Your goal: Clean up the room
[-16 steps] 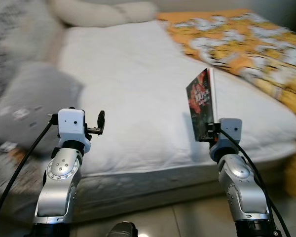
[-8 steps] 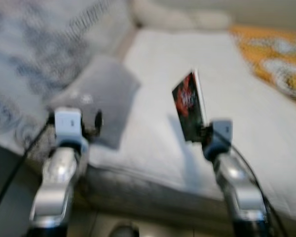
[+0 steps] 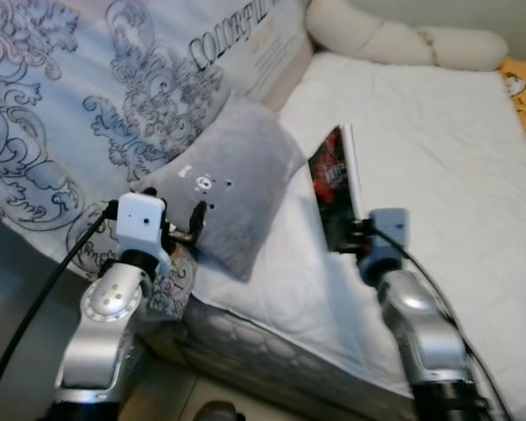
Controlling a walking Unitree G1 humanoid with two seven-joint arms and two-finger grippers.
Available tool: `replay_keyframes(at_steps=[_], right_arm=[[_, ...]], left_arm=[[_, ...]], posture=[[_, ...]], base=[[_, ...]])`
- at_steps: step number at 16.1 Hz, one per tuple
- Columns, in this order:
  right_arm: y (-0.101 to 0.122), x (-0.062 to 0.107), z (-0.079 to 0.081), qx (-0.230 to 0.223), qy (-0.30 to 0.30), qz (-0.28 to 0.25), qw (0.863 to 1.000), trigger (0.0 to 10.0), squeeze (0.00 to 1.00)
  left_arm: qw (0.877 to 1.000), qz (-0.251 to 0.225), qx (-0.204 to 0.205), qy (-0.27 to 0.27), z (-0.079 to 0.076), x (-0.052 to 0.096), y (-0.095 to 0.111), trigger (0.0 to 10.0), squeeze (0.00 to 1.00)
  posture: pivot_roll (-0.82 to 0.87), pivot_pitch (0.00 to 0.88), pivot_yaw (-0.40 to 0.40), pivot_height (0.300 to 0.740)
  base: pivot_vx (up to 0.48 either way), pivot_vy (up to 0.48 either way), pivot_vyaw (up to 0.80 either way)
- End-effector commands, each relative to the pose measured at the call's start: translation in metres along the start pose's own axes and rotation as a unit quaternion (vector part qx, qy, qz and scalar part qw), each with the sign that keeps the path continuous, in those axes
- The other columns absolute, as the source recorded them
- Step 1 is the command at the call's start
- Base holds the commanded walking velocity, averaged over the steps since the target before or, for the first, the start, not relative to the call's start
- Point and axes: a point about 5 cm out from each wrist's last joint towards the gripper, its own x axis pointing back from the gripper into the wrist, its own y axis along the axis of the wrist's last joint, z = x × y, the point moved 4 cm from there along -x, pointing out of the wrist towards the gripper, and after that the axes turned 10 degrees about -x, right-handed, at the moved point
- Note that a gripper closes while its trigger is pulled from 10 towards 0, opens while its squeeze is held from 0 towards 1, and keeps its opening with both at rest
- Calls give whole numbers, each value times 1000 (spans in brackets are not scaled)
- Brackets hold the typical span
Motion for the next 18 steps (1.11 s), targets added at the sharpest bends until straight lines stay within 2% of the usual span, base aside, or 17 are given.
replay_keyframes(at_steps=[1, 4, 6, 7, 8, 9, 10, 12, 14, 15, 18], right_arm=[[9, -3, 1, -3, 7, -8, 1000, 10000, 0], [6, -16, -8, -62, -29, 25, 997, 10000, 0], [5, -23, -12, -85, -46, 30, 995, 10000, 0], [1, -29, -13, -121, -53, 40, 990, 10000, 0], [-15, -40, -9, -196, -38, 80, 977, 10000, 0], [-21, -42, -6, -227, -24, 97, 969, 10000, 0], [-29, -47, -4, -293, -9, 118, 949, 10000, 0], [-38, -52, -10, -383, -13, 136, 913, 10000, 0], [-42, -53, -16, -395, -8, 142, 908, 10000, 0], [-45, -53, -21, -388, -19, 146, 910, 10000, 0], [-47, -52, -36, -383, -53, 142, 911, 10000, 0]], left_arm=[[999, -12, -3, -36, -11, 0, 6, 10000, 0], [986, -25, -8, -167, -37, 7, 12, 10000, 0], [976, -17, -14, -215, -46, 11, 9, 10000, 0], [968, -7, -20, -251, -52, 13, 6, 10000, 0], [950, 9, -33, -309, -60, 18, 1, 10000, 0], [945, 13, -38, -325, -61, 19, 0, 10000, 0], [936, 17, -46, -349, -64, 20, 0, 10000, 0], [929, 22, -42, -367, -65, 16, 1, 10000, 0], [919, 46, -35, -389, -66, 17, -9, 10000, 0], [915, 60, -34, -398, -65, 20, -16, 10000, 0], [911, 69, -32, -405, -62, 22, -18, 10000, 0]], posture=[[163, 0, 25, 740], [171, 0, 21, 740], [172, 0, 22, 740], [175, 0, 27, 740], [173, 0, 40, 740], [174, 0, 45, 740], [179, 0, 48, 740], [190, 0, 53, 740], [195, 0, 58, 740], [198, 0, 63, 740], [209, 0, 69, 740]], base=[[0, 0, 0], [0, 0, 0], [0, 0, 0], [0, 0, 0], [0, 0, 0], [0, 0, 0], [0, 0, 0], [0, 0, 0], [0, 0, 0], [0, 0, 0], [0, 0, 0]])
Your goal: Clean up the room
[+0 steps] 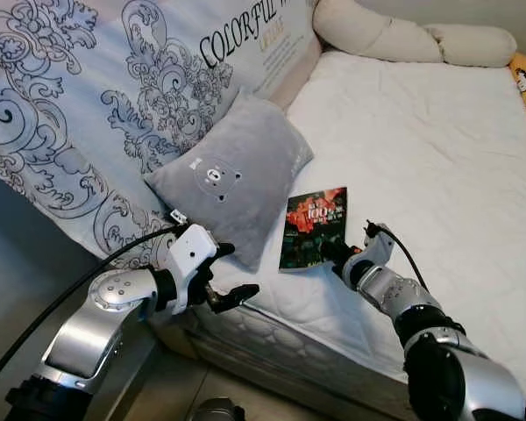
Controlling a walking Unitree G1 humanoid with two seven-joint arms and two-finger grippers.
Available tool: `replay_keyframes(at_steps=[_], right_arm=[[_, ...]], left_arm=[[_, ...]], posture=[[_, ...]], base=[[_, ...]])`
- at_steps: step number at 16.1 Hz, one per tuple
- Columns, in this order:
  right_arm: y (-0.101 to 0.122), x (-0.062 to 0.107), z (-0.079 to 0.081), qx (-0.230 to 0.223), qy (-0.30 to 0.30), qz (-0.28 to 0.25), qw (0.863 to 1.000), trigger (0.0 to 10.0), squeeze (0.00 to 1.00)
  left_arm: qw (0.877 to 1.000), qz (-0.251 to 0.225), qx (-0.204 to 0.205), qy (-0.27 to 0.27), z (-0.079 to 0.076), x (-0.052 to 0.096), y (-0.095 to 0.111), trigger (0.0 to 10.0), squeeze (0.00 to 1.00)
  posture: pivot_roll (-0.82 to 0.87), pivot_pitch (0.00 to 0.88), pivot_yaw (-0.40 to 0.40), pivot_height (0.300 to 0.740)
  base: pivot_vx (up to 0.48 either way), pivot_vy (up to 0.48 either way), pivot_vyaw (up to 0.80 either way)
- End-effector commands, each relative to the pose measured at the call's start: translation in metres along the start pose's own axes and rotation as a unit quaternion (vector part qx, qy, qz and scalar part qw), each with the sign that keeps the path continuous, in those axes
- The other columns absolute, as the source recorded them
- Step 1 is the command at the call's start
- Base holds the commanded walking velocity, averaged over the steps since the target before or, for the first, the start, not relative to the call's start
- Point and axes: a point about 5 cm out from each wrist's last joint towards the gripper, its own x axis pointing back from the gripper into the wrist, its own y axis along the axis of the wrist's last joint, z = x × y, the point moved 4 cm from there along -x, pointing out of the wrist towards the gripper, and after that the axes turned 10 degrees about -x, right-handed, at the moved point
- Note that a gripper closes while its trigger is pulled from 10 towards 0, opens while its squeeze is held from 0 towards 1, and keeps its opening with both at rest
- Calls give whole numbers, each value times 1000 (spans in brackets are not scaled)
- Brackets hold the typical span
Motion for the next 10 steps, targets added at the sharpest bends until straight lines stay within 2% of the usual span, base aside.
replay_keyframes(at_steps=[1, 5, 8, 10], right_arm=[[15, 0, 4, 8, -2, -28, 1000, 10000, 0], [18, 2, -12, 4, -49, -56, 997, 10000, 0], [9, 1, -15, 20, -55, -35, 998, 10000, 4], [16, 3, -17, 41, -65, -39, 996, 10000, 1000]], left_arm=[[1000, 3, 0, -3, 3, 4, 0, 10000, 0], [1000, 10, 3, -4, 3, 8, -2, 10000, 0], [1000, 13, 4, -8, 0, 10, -3, 10000, 0], [1000, 17, 1, -13, -2, 12, -3, 10000, 0]], posture=[[218, 0, 65, 740], [238, 0, 56, 740], [251, 0, 58, 740], [263, 0, 57, 740]], base=[[0, 0, 0], [0, 0, 0], [0, 0, 0], [0, 0, 0]])
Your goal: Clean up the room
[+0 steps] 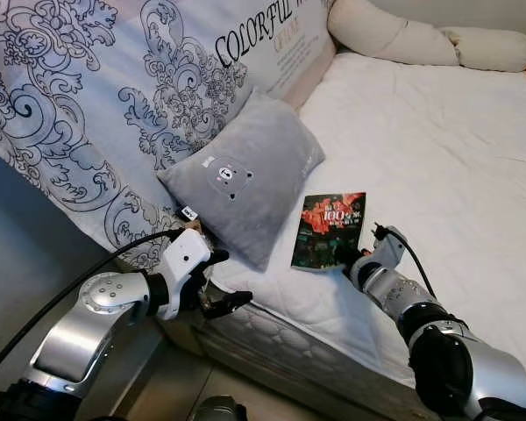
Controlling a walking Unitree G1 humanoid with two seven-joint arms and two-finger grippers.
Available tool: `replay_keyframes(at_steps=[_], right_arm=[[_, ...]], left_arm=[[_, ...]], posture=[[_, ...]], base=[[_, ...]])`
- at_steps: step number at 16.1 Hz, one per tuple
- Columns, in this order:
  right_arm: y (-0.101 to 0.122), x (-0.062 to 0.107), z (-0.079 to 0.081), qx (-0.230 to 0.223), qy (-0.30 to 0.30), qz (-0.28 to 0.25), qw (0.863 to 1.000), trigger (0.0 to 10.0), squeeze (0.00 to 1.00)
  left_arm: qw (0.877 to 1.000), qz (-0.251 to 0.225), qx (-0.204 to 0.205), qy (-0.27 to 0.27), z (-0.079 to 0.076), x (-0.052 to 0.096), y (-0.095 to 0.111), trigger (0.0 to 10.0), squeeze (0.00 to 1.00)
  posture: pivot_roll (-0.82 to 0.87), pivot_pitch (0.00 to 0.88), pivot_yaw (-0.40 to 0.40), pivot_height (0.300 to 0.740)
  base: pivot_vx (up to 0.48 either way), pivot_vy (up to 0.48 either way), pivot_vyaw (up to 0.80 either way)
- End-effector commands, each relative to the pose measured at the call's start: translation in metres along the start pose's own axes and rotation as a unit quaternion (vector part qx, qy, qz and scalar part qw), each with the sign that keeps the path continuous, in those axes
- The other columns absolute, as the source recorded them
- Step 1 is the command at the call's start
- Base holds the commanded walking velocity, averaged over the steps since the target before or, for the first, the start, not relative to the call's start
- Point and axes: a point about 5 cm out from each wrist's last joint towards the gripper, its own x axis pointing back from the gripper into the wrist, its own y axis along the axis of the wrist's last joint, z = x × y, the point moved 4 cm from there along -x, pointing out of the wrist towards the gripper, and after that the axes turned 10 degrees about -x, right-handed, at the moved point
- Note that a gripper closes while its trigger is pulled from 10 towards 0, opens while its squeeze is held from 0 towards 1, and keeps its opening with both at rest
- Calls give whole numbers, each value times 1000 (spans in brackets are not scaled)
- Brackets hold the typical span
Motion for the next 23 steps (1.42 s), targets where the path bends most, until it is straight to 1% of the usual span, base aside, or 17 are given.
replay_keyframes(at_steps=[1, 5, 6, 7, 8, 10, 11, 13, 14, 15, 16, 17, 18, 19, 20, 22, 23], right_arm=[[12, 1, -1, 7, -13, -15, 1000, 10000, 1000], [28, 5, -16, -46, -40, -44, 997, 10000, 1000], [27, 7, -24, -55, -44, -45, 996, 10000, 1000], [24, 11, -41, -62, -58, -46, 995, 10000, 1000], [24, 13, -46, -65, -62, -46, 995, 10000, 1000], [24, 21, -69, -79, -71, -52, 993, 10000, 1000], [23, 23, -73, -81, -70, -52, 993, 10000, 1000], [16, 30, -87, 7, -54, -44, 998, 10000, 1000], [18, 33, -89, 39, -48, -58, 996, 10000, 1000], [20, 36, -87, 53, -38, -75, 995, 10000, 1000], [24, 42, -81, 88, -29, -105, 990, 10000, 1000], [25, 44, -79, 107, -28, -114, 987, 10000, 1000], [28, 43, -70, 131, -32, -136, 982, 10000, 1000], [29, 42, -67, 135, -32, -141, 980, 10000, 1000], [35, 30, -49, 180, -49, -143, 972, 10000, 1000], [36, 21, -40, 242, -74, -127, 959, 10000, 1000], [33, 17, -35, 257, -76, -114, 957, 10000, 1000]], left_arm=[[1000, 2, -3, 0, 0, 4, 1, 10000, 0], [1000, 1, -1, 8, 2, 3, 1, 10000, 0], [1000, -1, 1, 9, 3, 2, 2, 10000, 0], [1000, -9, 5, 18, 3, -1, 3, 10000, 0], [1000, -12, 8, 21, 3, -2, 4, 10000, 0], [998, -18, 37, 49, 2, -5, -2, 10000, 0], [997, -16, 44, 56, 2, -5, -5, 10000, 0], [988, -35, 81, 128, 8, -2, -12, 10000, 0], [981, -50, 84, 166, 12, 0, -11, 10000, 0], [976, -58, 88, 193, 14, 1, -10, 10000, 0], [967, -61, 101, 228, 17, 1, -11, 10000, 0], [964, -63, 110, 235, 16, 1, -11, 10000, 0], [967, -64, 106, 221, 9, -3, -9, 10000, 0], [970, -63, 101, 213, 6, -5, -9, 10000, 0], [985, -46, 54, 157, -6, -10, -8, 10000, 0], [989, -39, 42, 133, -8, -8, -8, 10000, 0], [991, -37, 37, 122, -9, -7, -8, 10000, 0]], posture=[[266, 0, 57, 740], [257, 0, 57, 740], [253, 0, 55, 740], [243, 0, 53, 740], [235, 0, 53, 740], [194, 0, 46, 740], [189, 0, 44, 740], [147, 0, 37, 740], [134, 0, 38, 740], [123, 0, 41, 740], [114, 0, 50, 740], [110, 0, 54, 740], [113, 0, 60, 740], [117, 0, 59, 740], [144, 0, 59, 740], [164, 0, 59, 740], [168, 0, 58, 740]], base=[[0, 0, 0], [0, 0, 0], [0, 0, 0], [0, 0, 0], [0, 0, 0], [0, 0, 0], [0, 0, 0], [0, 0, 0], [0, 0, 0], [0, 0, 0], [0, 0, 0], [0, 0, 0], [0, 0, 0], [0, 0, 0], [0, 0, 0], [0, 0, 0], [0, 0, 0]])
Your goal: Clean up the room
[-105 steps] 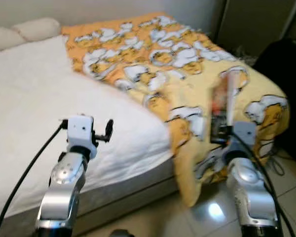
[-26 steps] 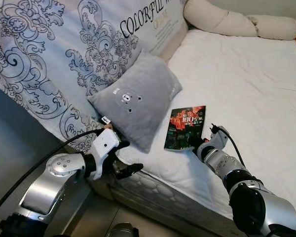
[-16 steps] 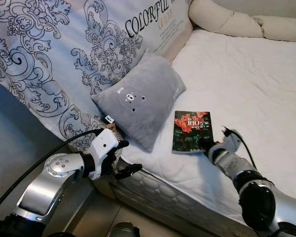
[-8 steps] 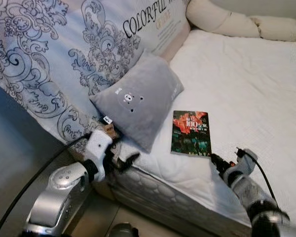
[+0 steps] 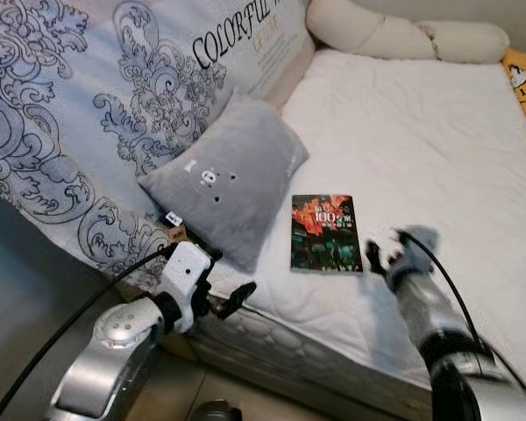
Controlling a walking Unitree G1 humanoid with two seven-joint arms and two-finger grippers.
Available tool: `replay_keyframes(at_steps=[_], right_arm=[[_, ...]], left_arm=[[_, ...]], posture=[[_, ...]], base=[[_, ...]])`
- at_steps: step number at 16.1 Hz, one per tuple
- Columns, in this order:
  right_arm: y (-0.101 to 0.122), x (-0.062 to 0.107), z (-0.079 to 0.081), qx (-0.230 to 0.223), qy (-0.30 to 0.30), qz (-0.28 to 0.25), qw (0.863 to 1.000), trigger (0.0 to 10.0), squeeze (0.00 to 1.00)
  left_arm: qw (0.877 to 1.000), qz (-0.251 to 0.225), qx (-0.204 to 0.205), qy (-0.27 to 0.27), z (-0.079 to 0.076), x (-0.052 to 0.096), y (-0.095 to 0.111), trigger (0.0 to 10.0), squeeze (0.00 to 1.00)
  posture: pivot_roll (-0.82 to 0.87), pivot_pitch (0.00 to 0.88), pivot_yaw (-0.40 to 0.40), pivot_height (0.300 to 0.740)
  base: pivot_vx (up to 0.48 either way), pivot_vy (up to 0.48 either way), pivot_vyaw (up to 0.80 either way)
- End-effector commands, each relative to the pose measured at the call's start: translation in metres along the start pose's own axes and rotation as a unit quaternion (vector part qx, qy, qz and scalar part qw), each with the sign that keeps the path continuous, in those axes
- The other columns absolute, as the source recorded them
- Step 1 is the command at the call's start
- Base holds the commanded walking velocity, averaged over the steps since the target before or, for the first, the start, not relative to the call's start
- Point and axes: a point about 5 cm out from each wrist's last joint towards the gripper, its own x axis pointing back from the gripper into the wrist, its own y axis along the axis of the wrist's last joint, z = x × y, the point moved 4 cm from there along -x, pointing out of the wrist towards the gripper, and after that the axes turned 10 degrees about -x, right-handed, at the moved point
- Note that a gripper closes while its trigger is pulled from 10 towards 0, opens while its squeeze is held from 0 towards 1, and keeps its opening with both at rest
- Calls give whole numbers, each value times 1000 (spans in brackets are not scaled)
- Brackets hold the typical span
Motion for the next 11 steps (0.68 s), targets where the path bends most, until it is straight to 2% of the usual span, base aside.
replay_keyframes(at_steps=[1, 3, 5, 6, 8, 10, 11], right_arm=[[-11, -1, 6, 37, 1, 29, 999, 10000, 0], [-15, -4, 20, 90, 15, 52, 994, 10000, 0], [-17, -5, 25, 119, 16, 58, 991, 10000, 0], [-18, -5, 32, 93, 26, 58, 994, 10000, 0], [-21, -4, 33, 70, 33, 63, 995, 10000, 0], [-26, -3, 30, -28, 40, 75, 996, 10000, 0], [-30, -2, 30, -91, 51, 87, 991, 10000, 0]], left_arm=[[999, 3, -21, -27, 0, 2, 5, 10000, 0], [997, 21, -43, -60, 4, 4, 3, 10000, 0], [995, 31, -58, -70, 8, 6, 2, 10000, 0], [996, 32, -56, -69, 10, 7, 2, 10000, 0], [996, 33, -55, -70, 11, 7, 2, 10000, 0], [995, 34, -49, -76, 7, 5, 0, 10000, 0], [995, 33, -49, -80, 7, 4, 1, 10000, 0]], posture=[[204, 0, 51, 740], [218, 0, 48, 740], [230, 0, 44, 740], [224, 0, 49, 740], [218, 0, 53, 740], [208, 0, 60, 740], [197, 0, 71, 740]], base=[[0, 0, 0], [0, 0, 0], [0, 0, 0], [0, 0, 0], [0, 0, 0], [0, 0, 0], [0, 0, 0]])
